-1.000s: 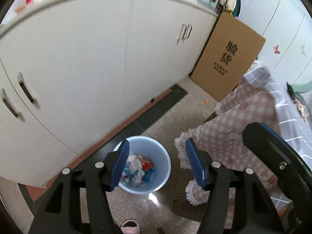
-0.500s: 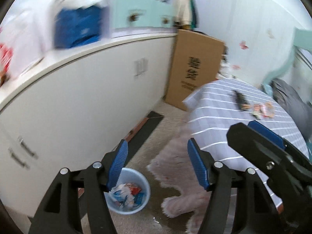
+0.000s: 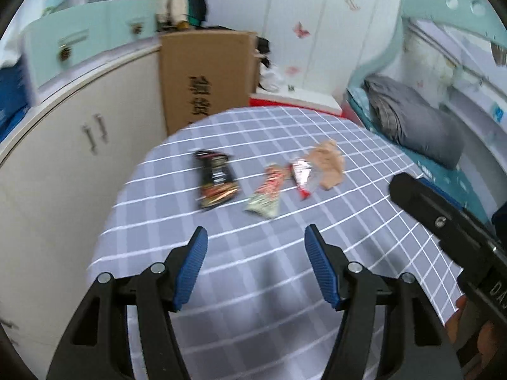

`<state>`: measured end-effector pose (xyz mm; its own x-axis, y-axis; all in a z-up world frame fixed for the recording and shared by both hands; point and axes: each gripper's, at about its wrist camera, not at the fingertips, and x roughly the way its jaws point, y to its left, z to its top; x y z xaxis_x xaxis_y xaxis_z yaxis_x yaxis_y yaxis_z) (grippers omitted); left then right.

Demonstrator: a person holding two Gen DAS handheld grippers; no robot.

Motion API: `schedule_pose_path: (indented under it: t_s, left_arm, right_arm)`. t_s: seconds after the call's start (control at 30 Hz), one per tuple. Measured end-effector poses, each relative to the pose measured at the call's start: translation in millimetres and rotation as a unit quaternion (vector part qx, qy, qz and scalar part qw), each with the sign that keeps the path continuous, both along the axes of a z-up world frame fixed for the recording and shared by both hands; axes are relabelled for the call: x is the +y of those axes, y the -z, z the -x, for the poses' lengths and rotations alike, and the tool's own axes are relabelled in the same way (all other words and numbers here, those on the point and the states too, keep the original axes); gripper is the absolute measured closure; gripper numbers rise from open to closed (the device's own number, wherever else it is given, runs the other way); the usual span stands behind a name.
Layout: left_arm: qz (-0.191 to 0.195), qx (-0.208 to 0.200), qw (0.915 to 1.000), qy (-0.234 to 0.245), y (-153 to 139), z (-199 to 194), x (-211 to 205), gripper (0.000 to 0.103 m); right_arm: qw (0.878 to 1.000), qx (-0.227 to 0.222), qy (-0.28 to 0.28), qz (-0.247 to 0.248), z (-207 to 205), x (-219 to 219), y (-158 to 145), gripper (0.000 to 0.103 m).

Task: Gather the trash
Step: 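Move both tools back toward the table, then grasp the red-and-white wrapper with the left gripper while the right gripper grasps the tan glove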

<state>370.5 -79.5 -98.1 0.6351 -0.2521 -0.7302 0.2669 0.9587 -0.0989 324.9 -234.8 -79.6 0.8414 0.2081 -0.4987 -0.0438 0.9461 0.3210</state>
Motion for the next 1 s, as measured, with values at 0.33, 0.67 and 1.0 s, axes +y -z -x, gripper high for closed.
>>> schedule_pose_path:
  t_s: [0.33,0.67,1.0]
  left_arm:
    - [-0.069,-0.001,0.9962,0.053,25.2,-49.6,-83.3,0.041]
    - [-0.066,-0.005,0.9968,0.046,33.5,-87.6,-91.7,0.102]
    - [0.023,-0.07,0.9973,-0.005,-9.8,-86.4,-51.3,0.103]
  right_arm:
    - [0.998,0.051,0.042,-0.021,-38.2,-76.6,35.6,0.03]
    - [0.996,0.08,0.032,-0.04,-77.2,-83.0,46.8,0.029]
    - [0.991,0.133,-0.008,-0.02,-127.5,-52.3,57.9,0.029]
